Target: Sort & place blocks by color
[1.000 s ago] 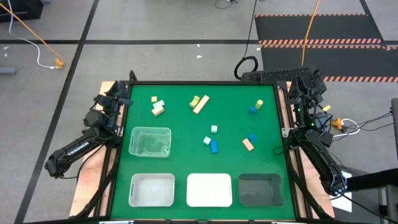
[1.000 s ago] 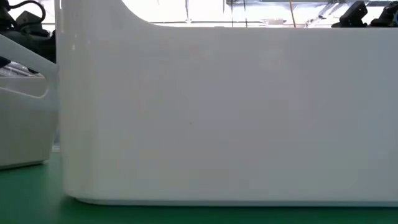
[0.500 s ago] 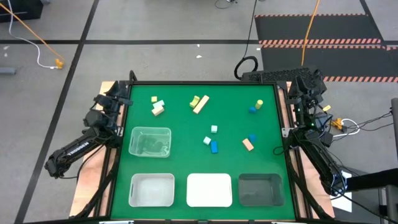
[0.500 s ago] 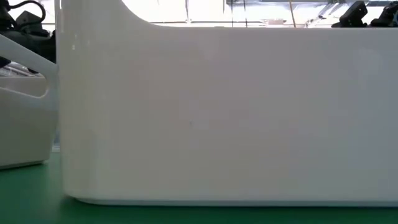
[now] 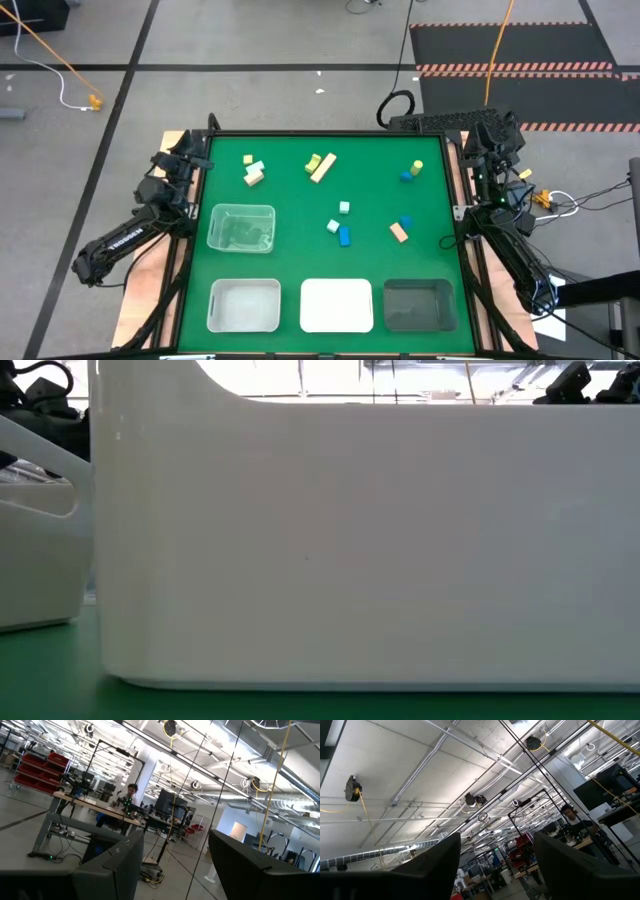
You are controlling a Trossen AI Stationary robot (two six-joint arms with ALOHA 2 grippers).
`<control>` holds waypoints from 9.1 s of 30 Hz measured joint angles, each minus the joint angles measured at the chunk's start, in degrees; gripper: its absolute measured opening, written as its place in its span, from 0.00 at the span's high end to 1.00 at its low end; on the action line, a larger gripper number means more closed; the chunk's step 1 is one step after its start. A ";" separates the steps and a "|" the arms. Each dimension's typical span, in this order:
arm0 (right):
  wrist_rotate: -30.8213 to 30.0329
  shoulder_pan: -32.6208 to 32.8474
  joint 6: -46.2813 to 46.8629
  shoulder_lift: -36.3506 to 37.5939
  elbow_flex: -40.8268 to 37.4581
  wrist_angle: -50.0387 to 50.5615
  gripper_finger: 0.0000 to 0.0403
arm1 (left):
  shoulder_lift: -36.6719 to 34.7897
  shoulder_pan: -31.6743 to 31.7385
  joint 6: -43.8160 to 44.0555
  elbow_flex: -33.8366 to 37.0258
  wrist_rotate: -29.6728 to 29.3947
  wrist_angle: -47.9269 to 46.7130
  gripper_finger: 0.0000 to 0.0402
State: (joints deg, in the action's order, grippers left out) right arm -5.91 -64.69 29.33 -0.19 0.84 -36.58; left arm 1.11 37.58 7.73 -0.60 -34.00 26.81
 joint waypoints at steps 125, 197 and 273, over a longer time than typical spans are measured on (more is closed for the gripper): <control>-0.64 12.26 2.74 -72.67 38.55 65.11 0.41 | 0.01 0.00 -0.01 0.00 0.02 -0.01 0.44; 52.24 85.59 41.99 -63.36 35.17 57.70 0.72 | 0.00 0.00 0.00 0.02 0.02 -0.02 0.44; 26.40 66.99 13.33 -58.53 35.17 37.62 0.49 | 6.37 0.09 27.73 -9.80 24.93 9.12 0.44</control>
State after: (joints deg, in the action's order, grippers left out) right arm 20.49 2.30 42.66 -58.71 36.01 1.04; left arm 7.48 37.67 35.46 -10.40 -9.07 35.93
